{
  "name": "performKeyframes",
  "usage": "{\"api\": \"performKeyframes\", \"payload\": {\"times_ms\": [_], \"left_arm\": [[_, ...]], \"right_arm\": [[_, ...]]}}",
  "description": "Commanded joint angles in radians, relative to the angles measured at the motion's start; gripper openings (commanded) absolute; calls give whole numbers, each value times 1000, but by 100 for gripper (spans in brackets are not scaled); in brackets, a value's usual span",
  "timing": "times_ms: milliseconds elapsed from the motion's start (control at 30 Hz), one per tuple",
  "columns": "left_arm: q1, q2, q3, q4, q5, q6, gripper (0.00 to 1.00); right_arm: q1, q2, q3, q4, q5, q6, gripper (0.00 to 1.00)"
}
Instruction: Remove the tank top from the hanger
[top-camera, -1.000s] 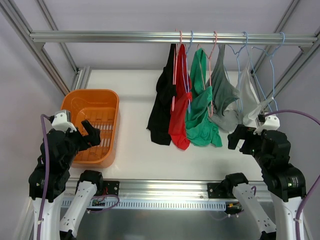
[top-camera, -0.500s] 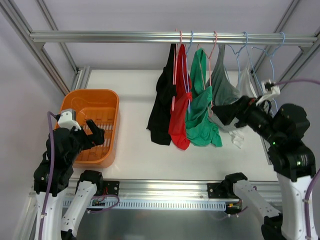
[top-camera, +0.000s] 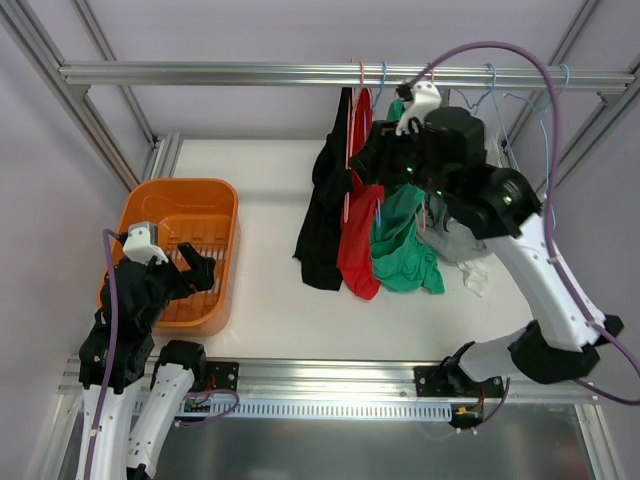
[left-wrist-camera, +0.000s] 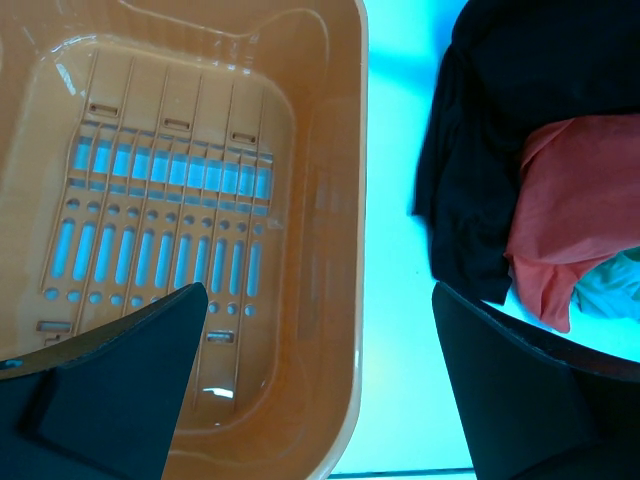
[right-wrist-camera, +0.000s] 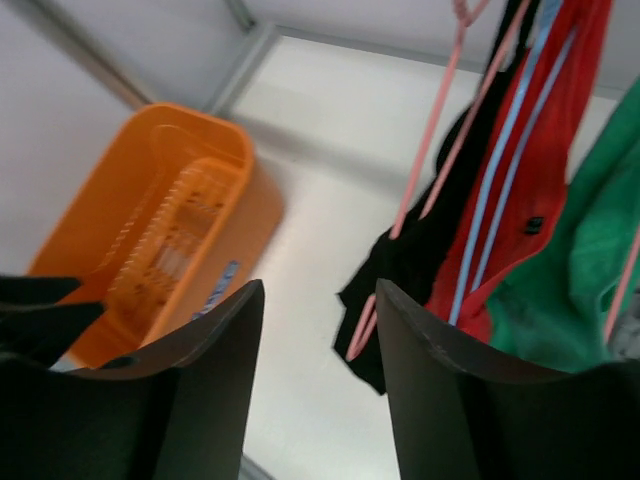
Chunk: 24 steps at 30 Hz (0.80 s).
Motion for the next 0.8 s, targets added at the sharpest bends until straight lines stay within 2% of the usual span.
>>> {"api": "performKeyframes", "payload": {"times_ms": [0,67,233,400,500,700,767], "left_arm": [[-7,-21,-8,62,33,-4,99],[-7,-30,-11,65,33,-4,99],[-5,-17,-16,68,62,-3,99],[-5,-11,-17,73,81,-1,99],[-7,-11,-21,75,84,-1,99],[-7,8,-22,81,110,3,99],[-7,6,-22,82,111,5,99]], "right_arm": [[9,108,96,-10,194,-58,50],[12,145,119,-11,259,-67,48],[14,230,133,-7,309,-92,46],[14,293,133,4,421,-109,39],[12,323,137,25,432,-110,31],[11,357,180,61,440,-101,26],[11,369,203,61,441,-101,20]]}}
